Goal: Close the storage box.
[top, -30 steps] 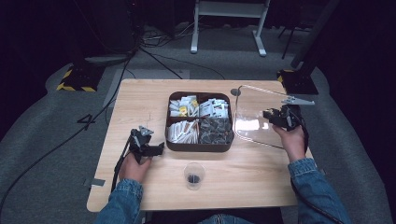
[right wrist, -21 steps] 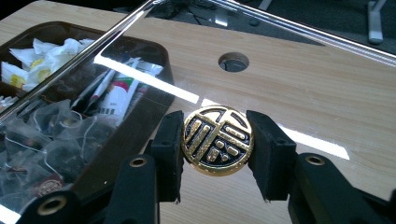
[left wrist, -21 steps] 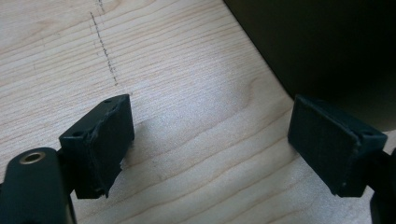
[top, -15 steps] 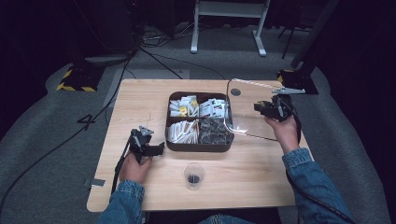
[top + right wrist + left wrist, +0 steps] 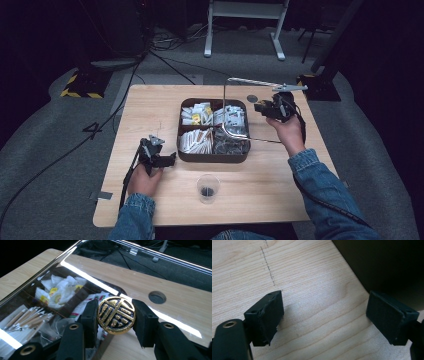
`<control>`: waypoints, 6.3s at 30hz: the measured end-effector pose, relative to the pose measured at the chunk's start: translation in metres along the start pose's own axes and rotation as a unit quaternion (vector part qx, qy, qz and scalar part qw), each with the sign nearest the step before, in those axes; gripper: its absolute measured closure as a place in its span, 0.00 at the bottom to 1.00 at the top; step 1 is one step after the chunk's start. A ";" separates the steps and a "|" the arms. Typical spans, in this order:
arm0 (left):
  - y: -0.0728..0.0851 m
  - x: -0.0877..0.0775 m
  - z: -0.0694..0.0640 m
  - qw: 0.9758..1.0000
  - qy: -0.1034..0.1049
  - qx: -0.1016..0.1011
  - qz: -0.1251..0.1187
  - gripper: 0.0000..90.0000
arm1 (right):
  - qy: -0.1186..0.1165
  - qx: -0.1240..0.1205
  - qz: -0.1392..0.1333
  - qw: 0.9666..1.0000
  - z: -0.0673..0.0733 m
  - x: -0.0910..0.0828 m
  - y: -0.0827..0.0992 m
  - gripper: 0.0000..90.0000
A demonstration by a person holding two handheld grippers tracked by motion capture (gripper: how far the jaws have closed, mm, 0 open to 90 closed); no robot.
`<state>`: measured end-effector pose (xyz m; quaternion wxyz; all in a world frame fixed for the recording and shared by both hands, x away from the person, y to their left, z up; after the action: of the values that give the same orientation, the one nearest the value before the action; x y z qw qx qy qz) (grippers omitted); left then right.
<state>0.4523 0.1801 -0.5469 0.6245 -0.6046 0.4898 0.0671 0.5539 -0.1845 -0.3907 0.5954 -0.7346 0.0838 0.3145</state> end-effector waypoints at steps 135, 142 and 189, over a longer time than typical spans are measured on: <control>0.000 0.000 0.000 1.000 0.000 -0.001 0.000 0.17 | -0.038 -0.034 0.073 0.996 0.135 0.082 0.018 0.52; 0.000 0.000 0.000 1.000 0.000 -0.001 0.000 0.17 | -0.043 -0.031 0.049 0.997 0.125 0.064 0.002 0.51; 0.000 0.000 0.000 1.000 0.000 0.000 0.000 0.17 | -0.015 -0.032 -0.012 0.999 -0.066 -0.025 0.089 0.45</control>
<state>0.4522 0.1803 -0.5467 0.6242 -0.6047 0.4902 0.0668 0.5134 -0.2767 -0.4436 0.5769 -0.7491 0.0555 0.3210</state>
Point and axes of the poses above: each handheld gripper's, and its own axes: x roughly forward along the jaws, y roughly out of its underside, z roughly to its left, the point moved 6 cm from there along x, roughly forward along the jaws, and after that the axes turned 15 degrees about y, right-handed, at the moved point
